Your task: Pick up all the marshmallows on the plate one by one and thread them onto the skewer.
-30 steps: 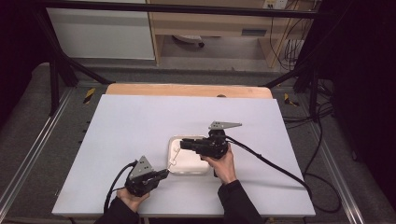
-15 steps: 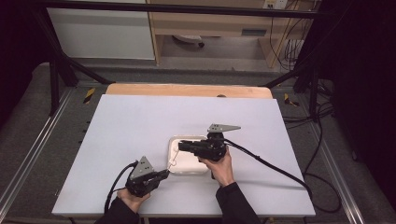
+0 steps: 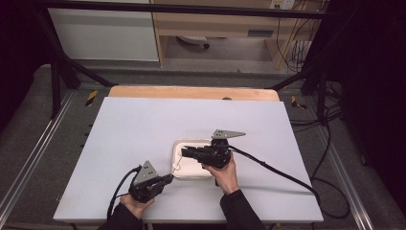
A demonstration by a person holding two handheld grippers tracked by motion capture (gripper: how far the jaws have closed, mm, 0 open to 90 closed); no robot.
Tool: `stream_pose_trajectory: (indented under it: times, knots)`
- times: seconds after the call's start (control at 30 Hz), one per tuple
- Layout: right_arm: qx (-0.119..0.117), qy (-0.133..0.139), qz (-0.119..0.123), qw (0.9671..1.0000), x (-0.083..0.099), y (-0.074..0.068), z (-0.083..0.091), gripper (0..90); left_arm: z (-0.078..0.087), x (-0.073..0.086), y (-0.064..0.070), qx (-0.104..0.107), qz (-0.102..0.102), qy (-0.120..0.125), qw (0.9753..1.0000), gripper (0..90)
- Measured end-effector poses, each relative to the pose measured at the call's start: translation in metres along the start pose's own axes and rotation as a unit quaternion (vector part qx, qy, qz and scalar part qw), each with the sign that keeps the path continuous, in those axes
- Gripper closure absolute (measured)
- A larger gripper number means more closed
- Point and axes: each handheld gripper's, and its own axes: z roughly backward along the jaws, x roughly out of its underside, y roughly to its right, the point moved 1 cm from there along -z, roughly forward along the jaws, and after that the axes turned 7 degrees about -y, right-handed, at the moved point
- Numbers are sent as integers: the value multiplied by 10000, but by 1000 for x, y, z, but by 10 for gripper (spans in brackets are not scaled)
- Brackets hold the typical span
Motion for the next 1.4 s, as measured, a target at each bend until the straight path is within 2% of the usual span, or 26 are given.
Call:
stream_pose_trajectory:
  times: [0.27, 0.33, 0.37, 0.4, 0.43, 0.47, 0.53, 0.57, 0.63, 0.73, 0.8, 0.9, 1.1, 1.17, 1.27, 1.4]
  knots:
    - [6, -32, 24, 10000, 3, 0, -3, 805, 0, -1, 0, 9, 13, 2, 10000, 890]
    - [-50, -177, 5, 9998, 6, 0, -5, 803, 2, -4, 0, 99, 94, 235, 9996, 890]
    - [-121, -360, 14, 9993, 9, 0, -11, 802, 3, -6, 1, 41, 144, 148, 9998, 890]
    - [-136, -337, 12, 9993, 13, -2, -15, 802, 2, -5, 1, -5, 88, 160, 9998, 890]
    - [-76, -286, 98, 9995, 14, -2, -16, 800, -1, -3, -1, 53, 67, 247, 9997, 889]
    - [-67, -312, 115, 9994, 14, -2, -16, 796, -3, -3, -2, 106, 86, 209, 9997, 889]
    - [-7, -383, 115, 9992, 15, 0, -17, 781, -3, -2, -2, 52, 58, 157, 9998, 889]
    - [6, -367, 125, 9992, 15, 0, -17, 764, -3, -2, -2, 60, 64, 162, 9998, 889]
    - [81, -285, 116, 9995, 14, 0, -17, 659, -3, -1, -3, 29, 41, 111, 9999, 888]
    - [238, -229, 197, 9993, 10, -2, -11, 569, -2, 0, -5, 93, 104, 136, 9998, 888]
    - [323, -257, 274, 9988, 7, -3, -6, 476, -1, 1, -7, 108, 189, 146, 9997, 887]
    - [590, -356, 453, 9966, 6, -4, 0, 372, 0, 1, -9, 130, 260, 139, 9995, 887]
    - [1066, -710, 674, 9895, 11, 3, 11, 169, 2, 3, -10, 127, 262, 93, 9995, 886]
    - [1220, -802, 745, 9865, 14, 7, 15, 130, 2, 3, -11, 139, 260, 86, 9995, 885]
    - [1362, -881, 767, 9838, 18, 12, 21, 77, 4, 3, -12, 116, 255, 72, 9996, 885]
    - [1569, -996, 871, 9787, 21, 18, 25, 39, 6, 4, -14, 100, 265, 58, 9996, 884]
